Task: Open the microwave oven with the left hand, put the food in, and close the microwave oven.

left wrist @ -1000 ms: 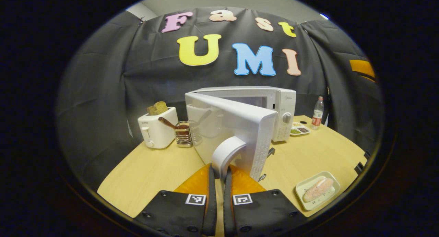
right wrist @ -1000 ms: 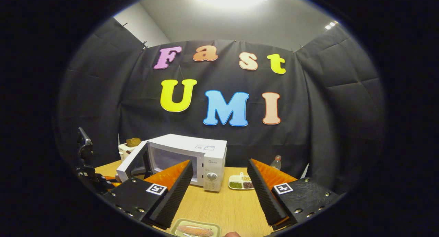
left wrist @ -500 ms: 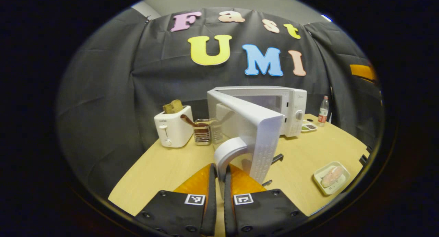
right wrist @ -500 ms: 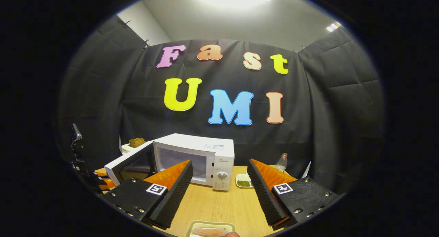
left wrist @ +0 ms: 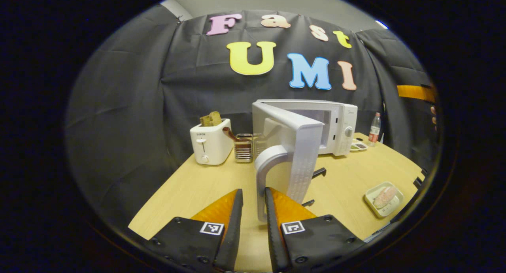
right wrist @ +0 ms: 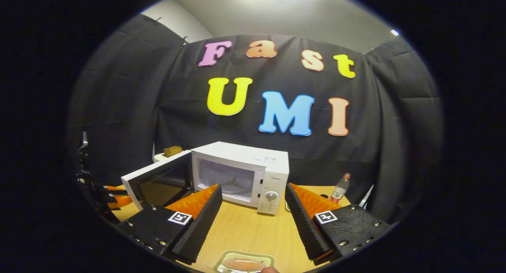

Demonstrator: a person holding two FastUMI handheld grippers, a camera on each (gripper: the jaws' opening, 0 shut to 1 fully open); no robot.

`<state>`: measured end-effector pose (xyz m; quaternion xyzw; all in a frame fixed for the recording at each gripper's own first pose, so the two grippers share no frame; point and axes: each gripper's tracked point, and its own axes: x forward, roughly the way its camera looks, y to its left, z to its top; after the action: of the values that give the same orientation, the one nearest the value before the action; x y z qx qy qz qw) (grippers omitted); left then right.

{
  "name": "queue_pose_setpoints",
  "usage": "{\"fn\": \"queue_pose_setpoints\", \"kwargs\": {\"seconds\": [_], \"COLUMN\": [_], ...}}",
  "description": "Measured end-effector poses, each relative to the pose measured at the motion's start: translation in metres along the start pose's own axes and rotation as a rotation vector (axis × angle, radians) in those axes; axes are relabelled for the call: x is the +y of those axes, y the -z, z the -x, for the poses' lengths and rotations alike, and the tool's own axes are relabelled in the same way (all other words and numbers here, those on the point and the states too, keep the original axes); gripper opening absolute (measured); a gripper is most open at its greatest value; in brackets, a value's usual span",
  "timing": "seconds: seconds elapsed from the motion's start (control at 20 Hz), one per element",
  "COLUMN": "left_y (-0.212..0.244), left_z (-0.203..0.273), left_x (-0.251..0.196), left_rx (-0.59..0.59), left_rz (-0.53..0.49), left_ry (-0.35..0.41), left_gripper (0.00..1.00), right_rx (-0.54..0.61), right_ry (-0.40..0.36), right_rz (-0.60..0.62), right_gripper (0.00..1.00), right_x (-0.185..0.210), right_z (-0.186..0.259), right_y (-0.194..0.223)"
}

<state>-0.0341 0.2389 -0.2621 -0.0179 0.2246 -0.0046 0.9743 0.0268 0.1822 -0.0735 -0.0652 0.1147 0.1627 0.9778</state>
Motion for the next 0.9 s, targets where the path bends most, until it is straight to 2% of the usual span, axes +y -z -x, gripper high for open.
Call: {"fn": "queue_pose_setpoints", "kwargs": {"seconds": [0.05, 0.15, 0.3, 0.45, 0.7, 0.9], "left_y": [0.002, 0.000, -0.011, -0.030, -0.063, -0.081], "left_z": [0.004, 0.020, 0.045, 0.072, 0.095, 0.108], "left_x": [0.004, 0.005, 0.002, -0.011, -0.042, -0.061], "left_rx": [0.003, 0.000, -0.031, -0.067, -0.116, -0.138], "left_rz": [0.014, 0.054, 0.046, 0.034, 0.071, 0.049], "left_ry": [-0.025, -0.067, -0.129, -0.188, -0.246, -0.292], "left_gripper": [0.38, 0.48, 0.99, 0.98, 0.97, 0.98], "right_rx": [0.026, 0.068, 0.149, 0.264, 0.397, 0.483], "right_ry": [-0.041, -0.124, -0.246, -0.382, -0.545, -0.681], "right_rz": [0.026, 0.075, 0.124, 0.149, 0.190, 0.218], "right_gripper": [0.97, 0.98, 0.98, 0.98, 0.98, 0.98], "right_x": [-0.001, 0.003, 0.008, 0.016, 0.013, 0.016], "right_z": [-0.001, -0.004, -0.009, -0.009, -0.004, 0.004], "right_y": [0.008, 0.023, 0.056, 0.098, 0.149, 0.183]}}
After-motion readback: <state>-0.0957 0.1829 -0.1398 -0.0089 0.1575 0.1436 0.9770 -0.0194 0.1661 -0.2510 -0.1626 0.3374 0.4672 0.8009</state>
